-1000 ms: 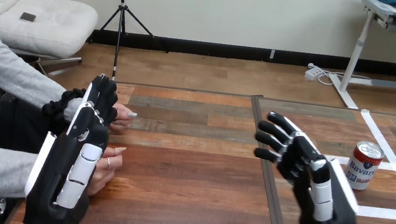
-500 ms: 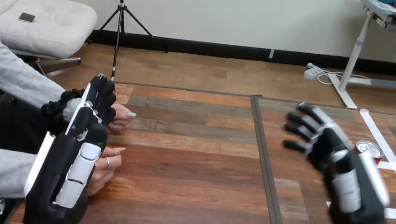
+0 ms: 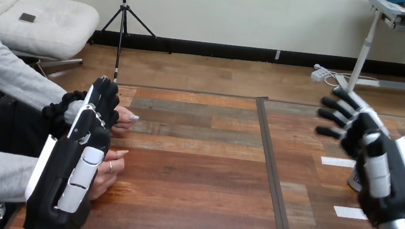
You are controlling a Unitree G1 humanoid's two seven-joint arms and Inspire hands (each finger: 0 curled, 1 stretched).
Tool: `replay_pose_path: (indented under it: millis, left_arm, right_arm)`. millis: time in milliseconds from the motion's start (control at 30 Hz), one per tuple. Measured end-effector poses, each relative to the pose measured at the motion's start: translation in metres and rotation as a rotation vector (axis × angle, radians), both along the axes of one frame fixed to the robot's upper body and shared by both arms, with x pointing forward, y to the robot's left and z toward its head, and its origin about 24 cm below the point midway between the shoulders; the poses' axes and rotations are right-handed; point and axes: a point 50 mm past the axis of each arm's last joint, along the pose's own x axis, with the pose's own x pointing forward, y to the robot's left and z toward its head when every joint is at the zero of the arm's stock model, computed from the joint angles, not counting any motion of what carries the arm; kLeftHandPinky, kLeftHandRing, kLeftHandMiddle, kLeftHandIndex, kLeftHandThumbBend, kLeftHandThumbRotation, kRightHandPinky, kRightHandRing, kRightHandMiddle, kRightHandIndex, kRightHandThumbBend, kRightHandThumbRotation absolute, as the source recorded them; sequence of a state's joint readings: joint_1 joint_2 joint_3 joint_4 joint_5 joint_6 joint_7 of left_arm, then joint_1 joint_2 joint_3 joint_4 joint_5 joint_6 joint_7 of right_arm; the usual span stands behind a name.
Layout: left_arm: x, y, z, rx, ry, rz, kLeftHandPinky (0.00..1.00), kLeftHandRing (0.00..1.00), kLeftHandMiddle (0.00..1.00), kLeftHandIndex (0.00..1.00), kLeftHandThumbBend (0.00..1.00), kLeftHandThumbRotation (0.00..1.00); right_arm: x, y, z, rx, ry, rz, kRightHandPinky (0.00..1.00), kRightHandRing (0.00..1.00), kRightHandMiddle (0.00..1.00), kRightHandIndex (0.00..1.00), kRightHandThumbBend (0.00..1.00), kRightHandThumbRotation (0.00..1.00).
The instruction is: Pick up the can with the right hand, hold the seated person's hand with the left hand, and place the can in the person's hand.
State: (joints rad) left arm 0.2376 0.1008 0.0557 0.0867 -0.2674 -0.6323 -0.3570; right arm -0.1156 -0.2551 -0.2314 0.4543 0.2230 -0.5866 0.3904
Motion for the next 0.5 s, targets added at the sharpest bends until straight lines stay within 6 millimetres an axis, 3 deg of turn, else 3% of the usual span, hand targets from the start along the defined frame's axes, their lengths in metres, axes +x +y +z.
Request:
replay_pose_path:
  millis: [500]
  left_arm:
    - [0.000, 0.000, 0.000, -0.001, -0.001, -0.001, 1.00, 1.00, 1.00, 1.00, 0.65, 0.86]
  right_arm:
    - [0.010, -0.020, 0.002, -0.011, -0.017, -0.090, 0.70, 0.81, 0.83, 0.85, 1.00, 0.87]
